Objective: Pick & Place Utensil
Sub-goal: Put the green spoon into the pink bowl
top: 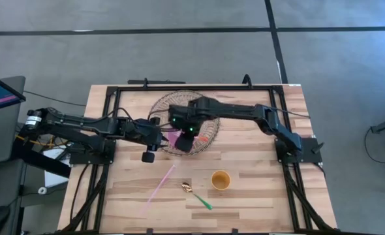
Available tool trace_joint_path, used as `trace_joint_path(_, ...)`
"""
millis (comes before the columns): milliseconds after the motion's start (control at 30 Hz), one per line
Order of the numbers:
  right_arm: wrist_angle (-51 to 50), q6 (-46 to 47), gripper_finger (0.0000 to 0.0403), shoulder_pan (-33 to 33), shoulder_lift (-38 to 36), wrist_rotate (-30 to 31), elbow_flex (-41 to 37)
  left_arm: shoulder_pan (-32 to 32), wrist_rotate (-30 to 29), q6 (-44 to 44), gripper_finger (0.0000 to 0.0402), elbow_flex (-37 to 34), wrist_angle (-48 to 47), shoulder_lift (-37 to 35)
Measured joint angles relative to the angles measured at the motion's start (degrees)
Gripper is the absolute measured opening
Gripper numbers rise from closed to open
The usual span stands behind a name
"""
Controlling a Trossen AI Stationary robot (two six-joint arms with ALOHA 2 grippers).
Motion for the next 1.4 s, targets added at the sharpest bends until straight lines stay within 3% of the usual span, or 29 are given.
trace_joint_path(267, 1.06, 0.93, 0.0073, 7.54, -0.59, 7.3, -0.03, -0.07, 0.09, 0.0, 0.0102, 0.0, -0.05, 0.07)
trace_joint_path(567, 3.89, 8.99, 0.0073, 12.95, -0.55, 13.58, -0.75, -0.81, 0.44, 0.17, 0.0102, 0.0, -0.48, 0.13)
trace_joint_path(867, 8.94, 17.85, 0.0073, 15.23, -0.66, 8.99, -9.2, -3.9, 0.15, 0.02, 0.0102, -0.13, -3.97, 0.24)
trace_joint_path(1033, 9.36, 18.68, 0.0073, 16.17, -0.66, 8.34, -9.4, -5.44, 0.3, 0.01, 0.0102, -0.13, -4.22, 0.24)
trace_joint_path(1267, 8.38, 18.42, 0.0073, 16.43, -0.6, 8.87, -9.61, -9.86, 2.69, -1.44, 0.0102, -0.11, -4.15, 0.16)
trace_joint_path(1400, 9.5, 18.41, 0.0073, 16.18, -0.67, 12.99, -9.71, -11.28, 2.56, -3.45, 0.0102, -0.08, -3.38, 0.68)
